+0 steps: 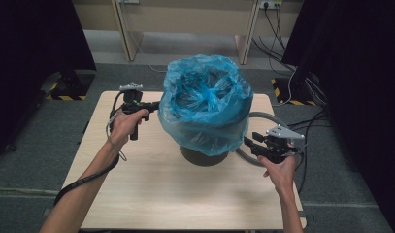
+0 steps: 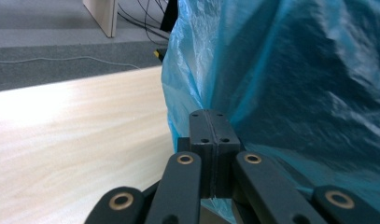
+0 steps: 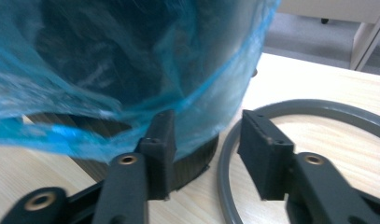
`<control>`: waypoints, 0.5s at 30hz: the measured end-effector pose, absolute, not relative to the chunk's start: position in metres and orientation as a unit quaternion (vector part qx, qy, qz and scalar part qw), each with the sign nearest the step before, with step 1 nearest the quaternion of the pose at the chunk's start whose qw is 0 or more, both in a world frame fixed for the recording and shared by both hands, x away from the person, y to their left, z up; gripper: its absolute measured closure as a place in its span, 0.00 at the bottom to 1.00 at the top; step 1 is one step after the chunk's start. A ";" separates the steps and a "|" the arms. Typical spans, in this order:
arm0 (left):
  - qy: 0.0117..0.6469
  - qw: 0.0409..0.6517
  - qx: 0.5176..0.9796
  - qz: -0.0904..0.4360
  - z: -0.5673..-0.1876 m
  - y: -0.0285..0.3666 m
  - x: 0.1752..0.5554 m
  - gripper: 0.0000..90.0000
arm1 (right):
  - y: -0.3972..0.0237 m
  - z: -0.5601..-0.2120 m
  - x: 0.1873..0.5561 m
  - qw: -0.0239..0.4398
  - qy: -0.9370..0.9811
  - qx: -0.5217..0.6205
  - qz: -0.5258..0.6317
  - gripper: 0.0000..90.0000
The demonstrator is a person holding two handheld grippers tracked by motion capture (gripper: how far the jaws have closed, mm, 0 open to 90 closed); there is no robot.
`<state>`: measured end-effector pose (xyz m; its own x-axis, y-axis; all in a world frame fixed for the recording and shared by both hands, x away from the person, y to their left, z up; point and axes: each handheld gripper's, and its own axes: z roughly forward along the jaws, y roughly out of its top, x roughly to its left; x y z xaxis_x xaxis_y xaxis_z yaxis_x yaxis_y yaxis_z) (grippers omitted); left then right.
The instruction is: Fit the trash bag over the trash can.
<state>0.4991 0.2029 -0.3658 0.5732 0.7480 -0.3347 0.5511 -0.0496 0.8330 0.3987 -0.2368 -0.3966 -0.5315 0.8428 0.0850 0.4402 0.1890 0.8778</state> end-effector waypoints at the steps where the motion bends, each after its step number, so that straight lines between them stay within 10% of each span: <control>1: 0.450 0.520 0.720 0.092 -0.369 0.202 0.498 1.00 | -0.236 -0.396 0.399 0.213 0.740 0.433 0.468 0.56; 9: 0.446 0.515 0.728 0.080 -0.388 0.194 0.490 1.00 | -0.219 -0.402 0.404 0.197 0.756 0.430 0.453 0.37; 15: 0.434 0.508 0.740 0.082 -0.393 0.192 0.484 1.00 | -0.209 -0.410 0.416 0.212 0.775 0.416 0.425 0.74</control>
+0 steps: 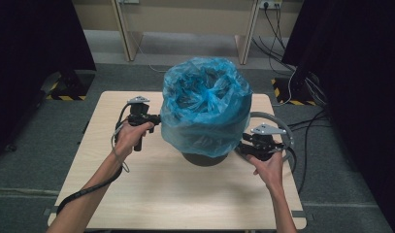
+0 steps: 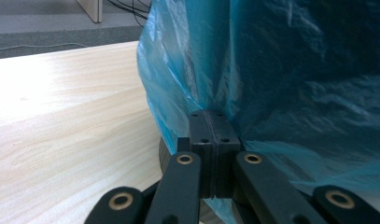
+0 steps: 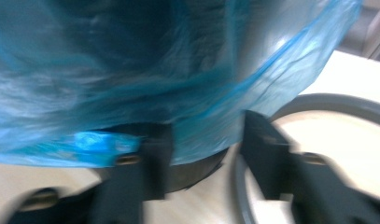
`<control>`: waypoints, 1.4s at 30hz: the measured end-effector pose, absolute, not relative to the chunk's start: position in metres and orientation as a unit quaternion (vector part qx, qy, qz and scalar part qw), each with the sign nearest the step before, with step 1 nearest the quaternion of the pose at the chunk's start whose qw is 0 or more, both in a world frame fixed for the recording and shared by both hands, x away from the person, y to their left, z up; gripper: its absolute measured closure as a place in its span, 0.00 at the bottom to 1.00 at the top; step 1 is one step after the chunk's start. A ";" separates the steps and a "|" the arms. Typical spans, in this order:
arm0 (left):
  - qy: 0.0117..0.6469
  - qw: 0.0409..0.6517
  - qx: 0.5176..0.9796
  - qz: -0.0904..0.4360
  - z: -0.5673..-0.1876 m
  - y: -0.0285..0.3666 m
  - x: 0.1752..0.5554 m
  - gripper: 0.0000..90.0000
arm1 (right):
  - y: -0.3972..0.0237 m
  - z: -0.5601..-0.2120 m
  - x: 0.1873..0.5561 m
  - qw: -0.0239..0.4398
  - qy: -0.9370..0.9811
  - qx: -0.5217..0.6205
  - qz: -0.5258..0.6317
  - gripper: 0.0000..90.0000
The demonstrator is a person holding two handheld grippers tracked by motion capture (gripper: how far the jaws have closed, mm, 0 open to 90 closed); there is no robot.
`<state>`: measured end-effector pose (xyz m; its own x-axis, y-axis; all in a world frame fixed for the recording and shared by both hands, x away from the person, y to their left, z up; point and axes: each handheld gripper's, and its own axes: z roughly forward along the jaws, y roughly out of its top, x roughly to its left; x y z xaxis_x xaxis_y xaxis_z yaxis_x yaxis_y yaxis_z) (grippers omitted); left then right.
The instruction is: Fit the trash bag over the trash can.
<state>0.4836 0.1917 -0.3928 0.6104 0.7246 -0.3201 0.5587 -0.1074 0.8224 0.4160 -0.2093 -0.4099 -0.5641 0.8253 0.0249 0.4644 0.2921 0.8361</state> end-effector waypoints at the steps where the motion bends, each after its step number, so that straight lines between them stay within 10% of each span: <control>1: 0.432 0.507 0.741 0.082 -0.393 0.192 0.483 1.00 | -0.211 -0.412 0.419 0.209 0.773 0.420 0.426 0.80; 5: 0.431 0.506 0.743 0.079 -0.399 0.194 0.477 1.00 | -0.216 -0.424 0.433 0.209 0.774 0.434 0.410 0.93; 12: 0.431 0.491 0.753 0.074 -0.423 0.193 0.468 1.00 | -0.218 -0.455 0.449 0.203 0.797 0.448 0.350 0.88; 22: 0.437 0.491 0.751 0.071 -0.445 0.201 0.457 0.95 | -0.231 -0.452 0.430 0.192 0.802 0.462 0.327 0.48; 42: 0.439 0.485 0.742 0.147 -0.458 0.256 0.389 0.24 | -0.270 -0.417 0.406 0.188 0.755 0.494 0.388 0.29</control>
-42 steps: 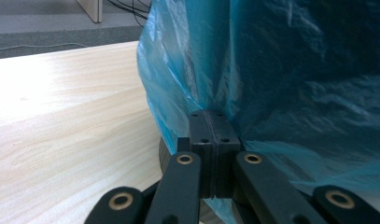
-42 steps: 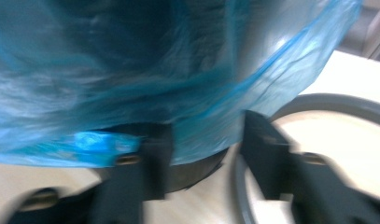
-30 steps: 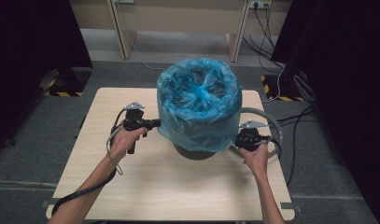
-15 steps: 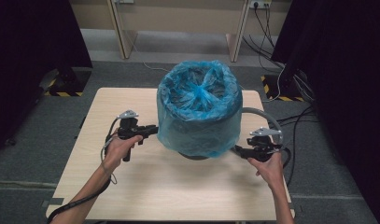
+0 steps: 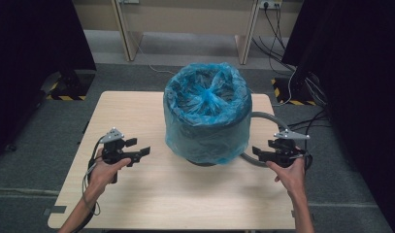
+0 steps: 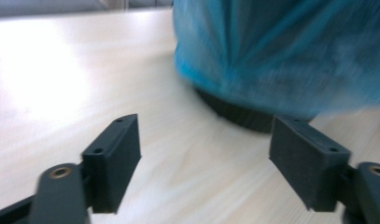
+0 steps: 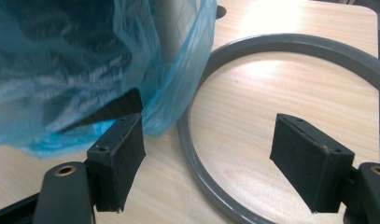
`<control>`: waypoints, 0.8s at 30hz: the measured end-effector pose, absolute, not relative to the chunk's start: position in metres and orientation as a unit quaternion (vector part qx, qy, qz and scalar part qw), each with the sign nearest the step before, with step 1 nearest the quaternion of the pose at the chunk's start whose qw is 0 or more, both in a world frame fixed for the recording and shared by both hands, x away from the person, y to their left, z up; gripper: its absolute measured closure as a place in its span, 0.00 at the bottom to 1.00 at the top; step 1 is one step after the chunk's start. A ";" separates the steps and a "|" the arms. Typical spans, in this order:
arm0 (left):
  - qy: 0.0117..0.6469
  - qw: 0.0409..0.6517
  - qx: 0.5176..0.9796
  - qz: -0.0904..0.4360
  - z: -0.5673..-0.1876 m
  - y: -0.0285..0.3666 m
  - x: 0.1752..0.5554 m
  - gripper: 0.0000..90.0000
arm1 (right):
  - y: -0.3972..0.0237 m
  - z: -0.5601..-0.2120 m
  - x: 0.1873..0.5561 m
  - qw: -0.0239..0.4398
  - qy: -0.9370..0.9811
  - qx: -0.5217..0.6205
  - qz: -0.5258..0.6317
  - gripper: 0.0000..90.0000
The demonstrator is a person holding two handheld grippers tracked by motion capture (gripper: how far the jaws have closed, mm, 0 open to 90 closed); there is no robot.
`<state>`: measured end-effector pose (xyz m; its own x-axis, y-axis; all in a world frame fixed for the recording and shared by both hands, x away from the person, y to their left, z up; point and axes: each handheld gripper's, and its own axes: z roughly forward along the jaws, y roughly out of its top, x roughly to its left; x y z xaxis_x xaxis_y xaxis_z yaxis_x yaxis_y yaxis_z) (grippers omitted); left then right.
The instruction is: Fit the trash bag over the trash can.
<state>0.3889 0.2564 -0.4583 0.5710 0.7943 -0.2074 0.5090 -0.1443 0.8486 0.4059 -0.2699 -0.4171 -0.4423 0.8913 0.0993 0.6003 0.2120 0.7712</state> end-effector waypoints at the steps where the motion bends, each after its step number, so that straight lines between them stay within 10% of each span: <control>1: 0.441 0.478 0.745 0.150 -0.465 0.257 0.386 0.23 | -0.269 -0.416 0.407 0.188 0.756 0.493 0.387 0.29; 24: 0.432 0.363 0.805 0.184 -0.523 0.264 0.366 0.16 | -0.256 -0.368 0.439 0.216 0.746 0.507 0.373 0.28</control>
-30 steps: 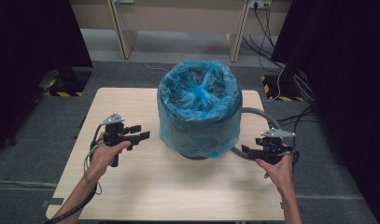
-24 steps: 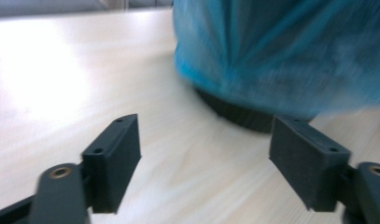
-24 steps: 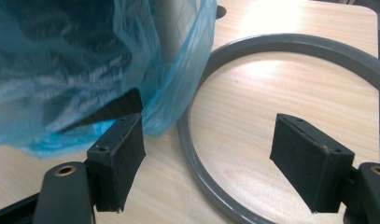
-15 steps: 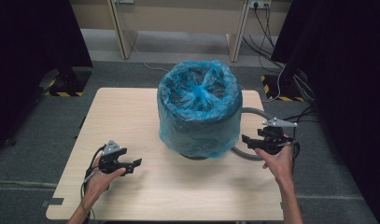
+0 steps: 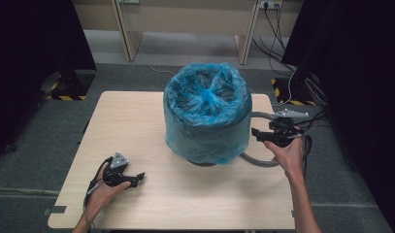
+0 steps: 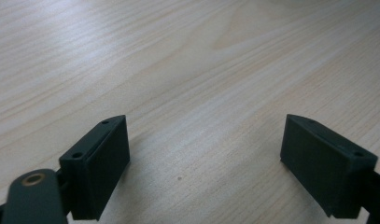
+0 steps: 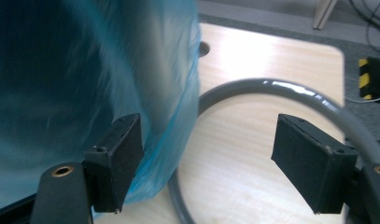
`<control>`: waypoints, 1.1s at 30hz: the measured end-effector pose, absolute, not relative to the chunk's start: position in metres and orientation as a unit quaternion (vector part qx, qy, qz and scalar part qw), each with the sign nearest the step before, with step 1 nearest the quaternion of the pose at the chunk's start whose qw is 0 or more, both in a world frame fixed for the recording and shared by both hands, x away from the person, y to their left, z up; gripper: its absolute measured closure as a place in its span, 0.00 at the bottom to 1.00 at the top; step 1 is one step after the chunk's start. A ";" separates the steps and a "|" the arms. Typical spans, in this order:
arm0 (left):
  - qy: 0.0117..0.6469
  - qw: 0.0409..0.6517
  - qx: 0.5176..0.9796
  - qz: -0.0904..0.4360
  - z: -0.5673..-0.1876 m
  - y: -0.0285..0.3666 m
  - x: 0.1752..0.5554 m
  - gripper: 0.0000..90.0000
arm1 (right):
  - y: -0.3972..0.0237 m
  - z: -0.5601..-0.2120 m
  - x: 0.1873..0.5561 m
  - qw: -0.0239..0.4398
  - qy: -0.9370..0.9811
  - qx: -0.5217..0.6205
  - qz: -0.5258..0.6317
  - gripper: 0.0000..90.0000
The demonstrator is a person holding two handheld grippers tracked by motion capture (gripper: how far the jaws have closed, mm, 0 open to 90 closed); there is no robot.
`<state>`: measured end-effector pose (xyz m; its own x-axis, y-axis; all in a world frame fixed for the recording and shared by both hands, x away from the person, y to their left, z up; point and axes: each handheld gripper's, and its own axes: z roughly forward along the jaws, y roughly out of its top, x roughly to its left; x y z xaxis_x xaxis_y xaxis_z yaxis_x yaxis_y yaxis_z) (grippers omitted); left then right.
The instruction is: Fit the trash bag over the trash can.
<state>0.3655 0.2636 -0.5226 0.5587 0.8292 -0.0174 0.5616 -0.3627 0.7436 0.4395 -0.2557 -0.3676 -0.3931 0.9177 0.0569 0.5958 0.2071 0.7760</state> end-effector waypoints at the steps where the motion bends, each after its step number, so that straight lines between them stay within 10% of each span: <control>1: 0.432 0.363 0.804 0.184 -0.523 0.264 0.366 0.16 | -0.256 -0.363 0.442 0.219 0.745 0.507 0.374 0.28; 33: 0.434 0.363 0.803 0.185 -0.523 0.263 0.366 0.15 | -0.238 -0.268 0.527 0.249 0.672 0.548 0.432 0.24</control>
